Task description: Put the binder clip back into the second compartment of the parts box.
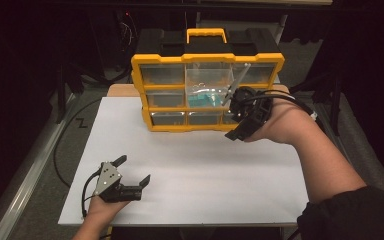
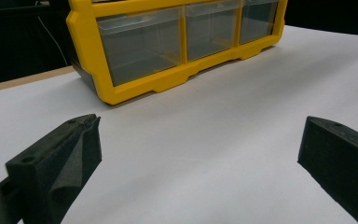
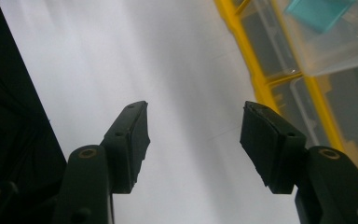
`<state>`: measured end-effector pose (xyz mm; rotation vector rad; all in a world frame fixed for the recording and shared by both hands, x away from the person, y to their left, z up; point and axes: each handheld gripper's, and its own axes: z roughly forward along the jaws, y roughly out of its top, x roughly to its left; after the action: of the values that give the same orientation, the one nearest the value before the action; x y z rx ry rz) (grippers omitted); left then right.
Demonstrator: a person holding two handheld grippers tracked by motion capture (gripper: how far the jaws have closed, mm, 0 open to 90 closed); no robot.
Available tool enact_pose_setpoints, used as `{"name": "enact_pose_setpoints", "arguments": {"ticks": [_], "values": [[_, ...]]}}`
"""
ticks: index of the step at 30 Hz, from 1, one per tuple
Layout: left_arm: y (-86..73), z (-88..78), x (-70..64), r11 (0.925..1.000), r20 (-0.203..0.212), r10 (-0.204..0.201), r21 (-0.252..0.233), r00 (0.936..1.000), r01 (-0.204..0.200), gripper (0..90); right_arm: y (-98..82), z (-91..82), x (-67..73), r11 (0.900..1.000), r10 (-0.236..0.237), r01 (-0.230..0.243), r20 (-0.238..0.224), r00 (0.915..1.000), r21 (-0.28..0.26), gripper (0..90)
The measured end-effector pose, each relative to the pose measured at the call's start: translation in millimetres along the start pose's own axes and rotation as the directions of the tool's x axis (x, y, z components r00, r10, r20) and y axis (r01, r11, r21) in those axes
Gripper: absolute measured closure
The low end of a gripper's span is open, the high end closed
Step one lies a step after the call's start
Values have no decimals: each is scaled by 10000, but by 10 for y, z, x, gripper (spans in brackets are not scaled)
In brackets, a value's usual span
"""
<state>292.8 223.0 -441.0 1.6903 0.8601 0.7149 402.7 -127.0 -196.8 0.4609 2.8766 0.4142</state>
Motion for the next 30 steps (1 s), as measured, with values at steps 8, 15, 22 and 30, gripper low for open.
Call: {"name": "enact_pose_setpoints", "arguments": {"ticks": [8,15,22,30], "values": [[0,3,4,10000,-22,-55,-28,10000,55,3,-154,348,101,9997,25,-18,-279,9996,252,355],[-2,3,11,10000,-43,-54,-47,10000,54,3,-266,658,179,9994,134,-122,-374,9992,310,275],[-2,5,10,10000,-61,-42,-48,10000,42,3,-389,957,228,9976,301,-274,-429,9986,638,223],[-3,3,13,10000,-83,-36,-15,10000,36,3,-528,1313,292,9945,714,-688,-311,9970,794,141]]}}
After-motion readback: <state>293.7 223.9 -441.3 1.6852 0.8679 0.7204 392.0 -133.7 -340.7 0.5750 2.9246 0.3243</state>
